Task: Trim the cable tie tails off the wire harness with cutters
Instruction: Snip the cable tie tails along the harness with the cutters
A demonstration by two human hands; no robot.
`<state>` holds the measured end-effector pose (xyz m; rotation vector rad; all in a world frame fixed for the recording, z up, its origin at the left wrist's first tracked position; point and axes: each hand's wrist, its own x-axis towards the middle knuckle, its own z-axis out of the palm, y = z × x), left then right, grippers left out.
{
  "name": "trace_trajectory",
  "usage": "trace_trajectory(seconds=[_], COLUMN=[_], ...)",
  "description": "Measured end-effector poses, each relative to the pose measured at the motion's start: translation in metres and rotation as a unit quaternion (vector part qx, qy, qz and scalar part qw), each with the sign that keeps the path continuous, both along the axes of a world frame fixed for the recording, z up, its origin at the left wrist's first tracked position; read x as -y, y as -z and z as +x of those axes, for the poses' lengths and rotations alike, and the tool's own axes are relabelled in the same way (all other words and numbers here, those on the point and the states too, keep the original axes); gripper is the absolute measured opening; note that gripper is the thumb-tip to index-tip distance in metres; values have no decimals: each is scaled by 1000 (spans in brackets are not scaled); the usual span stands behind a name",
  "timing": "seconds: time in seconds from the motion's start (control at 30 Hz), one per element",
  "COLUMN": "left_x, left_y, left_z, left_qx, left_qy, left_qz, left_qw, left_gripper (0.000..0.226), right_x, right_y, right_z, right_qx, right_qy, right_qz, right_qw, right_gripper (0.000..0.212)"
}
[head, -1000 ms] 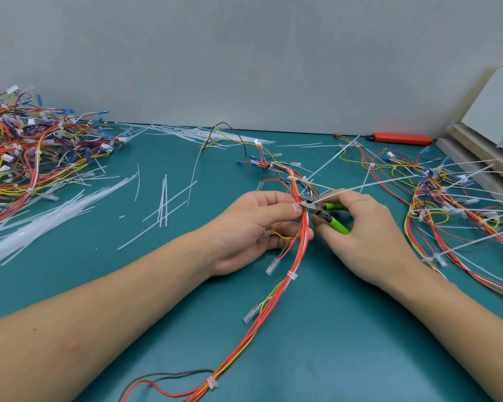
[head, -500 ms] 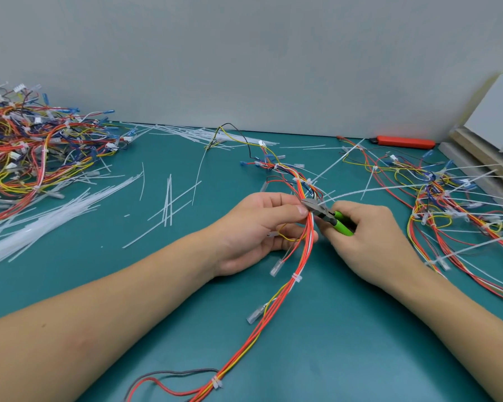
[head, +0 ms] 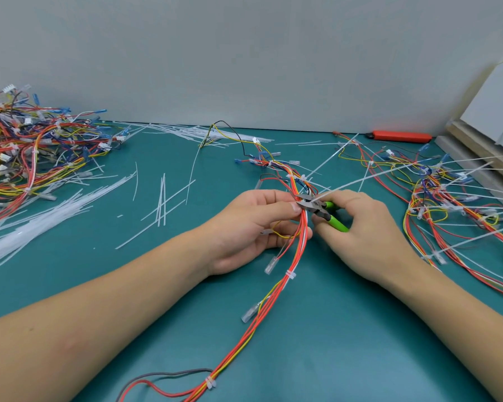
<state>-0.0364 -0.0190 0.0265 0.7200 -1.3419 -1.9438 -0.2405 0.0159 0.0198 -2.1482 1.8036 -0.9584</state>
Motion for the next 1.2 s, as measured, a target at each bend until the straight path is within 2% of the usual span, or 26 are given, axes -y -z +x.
trace_trajectory(seconds=[0.13, 0.27, 0.43, 0.53, 0.6, 0.63, 0.7, 0.87, 0.97, 1.1, 1.2], left_x=[1, 1, 1, 0, 0, 0, 0, 0, 0, 0, 1], left_y=[1, 2, 1, 1, 0, 0, 0, -1, 0, 0, 0], left_z=[0, 0, 0, 1, 1, 1, 1, 1, 1, 0, 1], left_qx=[3, 0, -2, 3, 3, 2, -1, 0, -2, -3, -3], left_qy=[-1, 1, 1, 8, 11, 11, 9, 6, 2, 2, 3], left_qz=[0, 2, 4, -2, -2, 0, 5, 6, 10, 10, 8], left_qw=[1000, 1000, 1000, 1000, 1000, 1000, 1000, 1000, 1000, 1000, 1000], left_gripper=[7, 11, 10, 12, 13, 13, 11, 9, 9, 9, 7], right_x=[0, 0, -2, -3, -3, -3, -3, 0, 1, 1, 0], right_y=[-2, -2, -1, 1, 0, -1, -1, 2, 2, 0, 1], right_z=[1, 2, 2, 1, 2, 3, 4, 2, 0, 1, 1], right_qx=[-2, -10, -9, 19, 0, -12, -13, -19, -11, -7, -7], right_qy=[6, 17, 27, 11, 14, 22, 28, 23, 24, 28, 39], right_qz=[12, 35, 42, 24, -8, -13, 1, -9, -10, -3, 17], right_qw=[1000, 999, 999, 999, 1000, 1000, 1000, 1000, 1000, 1000, 999], right_gripper=[11, 37, 40, 29, 6, 6, 22, 25, 22, 8, 26])
